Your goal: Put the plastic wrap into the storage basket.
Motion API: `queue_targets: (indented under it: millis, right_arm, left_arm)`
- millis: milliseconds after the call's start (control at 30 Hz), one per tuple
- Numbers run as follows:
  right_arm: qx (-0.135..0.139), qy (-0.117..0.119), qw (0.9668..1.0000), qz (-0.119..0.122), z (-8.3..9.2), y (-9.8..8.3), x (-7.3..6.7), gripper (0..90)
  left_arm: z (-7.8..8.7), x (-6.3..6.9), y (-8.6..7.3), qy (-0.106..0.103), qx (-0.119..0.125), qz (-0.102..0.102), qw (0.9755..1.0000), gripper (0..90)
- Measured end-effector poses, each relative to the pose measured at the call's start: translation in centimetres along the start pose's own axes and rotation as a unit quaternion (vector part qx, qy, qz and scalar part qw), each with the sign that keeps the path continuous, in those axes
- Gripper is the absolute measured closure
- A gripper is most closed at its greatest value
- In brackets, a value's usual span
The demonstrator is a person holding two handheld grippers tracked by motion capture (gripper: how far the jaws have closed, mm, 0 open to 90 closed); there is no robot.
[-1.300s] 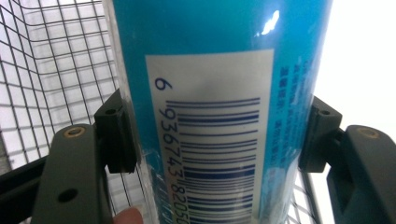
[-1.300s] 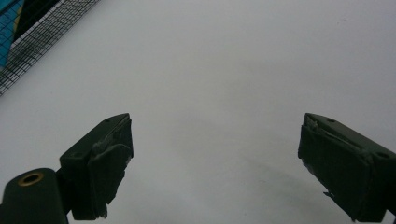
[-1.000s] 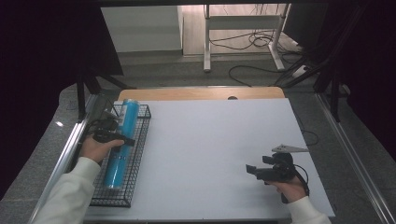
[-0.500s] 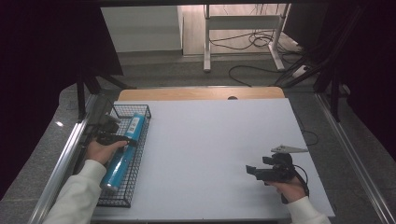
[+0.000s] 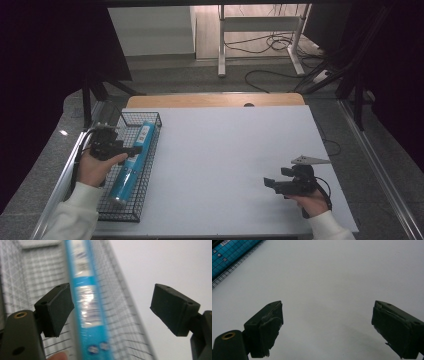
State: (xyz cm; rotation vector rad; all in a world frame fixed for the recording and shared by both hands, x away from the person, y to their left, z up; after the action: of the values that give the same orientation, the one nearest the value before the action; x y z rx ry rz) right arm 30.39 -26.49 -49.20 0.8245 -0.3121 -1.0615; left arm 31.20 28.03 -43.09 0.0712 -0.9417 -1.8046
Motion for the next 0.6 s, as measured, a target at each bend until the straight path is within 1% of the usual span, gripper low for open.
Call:
queue_targets:
  millis: [67,133,167,233,333,400,433,500,533,567,600]
  right_arm:
    - [0.002,0.002,1.0,0.004,0.0,0.0,-0.1,10.6]
    - [0.004,0.005,0.9999,0.009,0.0,0.0,-0.2,10.6]
    - [0.007,0.004,0.9999,0.013,0.0,0.0,-0.3,10.6]
    - [0.011,0.005,0.9998,0.018,0.0,0.0,-0.4,10.6]
    - [0.018,0.007,0.9993,0.031,0.1,-0.1,-0.7,10.6]
    - [0.02,0.006,0.9991,0.038,0.1,-0.1,-0.8,10.6]
    - [0.019,0.006,0.999,0.04,0.1,-0.1,-0.8,10.6]
    - [0.02,0.003,0.9989,0.042,0.1,-0.1,-0.8,10.6]
    - [0.02,0.002,0.9989,0.042,0.1,-0.1,-0.7,10.6]
    - [0.021,0.001,0.9989,0.043,0.1,-0.2,-0.7,10.6]
    - [0.021,0.0,0.9988,0.044,0.1,-0.2,-0.7,10.6]
  left_arm:
    - [0.9,1.7,-0.8,-0.018,0.026,-0.025,0.9992,18.5]
    - [1.3,3.4,-1.8,-0.03,0.042,-0.053,0.9972,19.4]
    - [1.3,4.2,-2.3,-0.044,0.042,-0.064,0.9961,19.7]
    - [1.3,5.6,-3.2,-0.072,0.042,-0.084,0.993,19.6]
    - [0.7,7.2,-4.6,-0.099,0.033,-0.094,0.9901,19.6]
    - [0.1,8.2,-5.2,-0.106,0.018,-0.107,0.9884,19.5]
    - [-0.4,9.0,-5.6,-0.112,0.01,-0.116,0.9868,19.4]
    - [-1.3,9.8,-6.1,-0.115,-0.003,-0.13,0.9849,19.4]
    - [-1.9,10.2,-6.4,-0.117,-0.008,-0.132,0.9842,19.4]
    - [-2.5,10.4,-6.6,-0.115,-0.017,-0.138,0.9836,19.3]
    - [-3.0,10.6,-6.8,-0.108,-0.022,-0.144,0.9834,19.1]
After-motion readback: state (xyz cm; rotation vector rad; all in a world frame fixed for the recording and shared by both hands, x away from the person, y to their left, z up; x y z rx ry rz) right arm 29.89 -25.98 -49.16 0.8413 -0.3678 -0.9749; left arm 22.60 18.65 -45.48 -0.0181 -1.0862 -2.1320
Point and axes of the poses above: each handheld gripper's, and its own axes: z roughly backward along the jaws, y roughly out of its top, x roughly to its right, the point moved 1 cm from there along -z, roughly forward along the jaws, and after that the axes turned 11 degrees about -y, right-handed, at the moved point
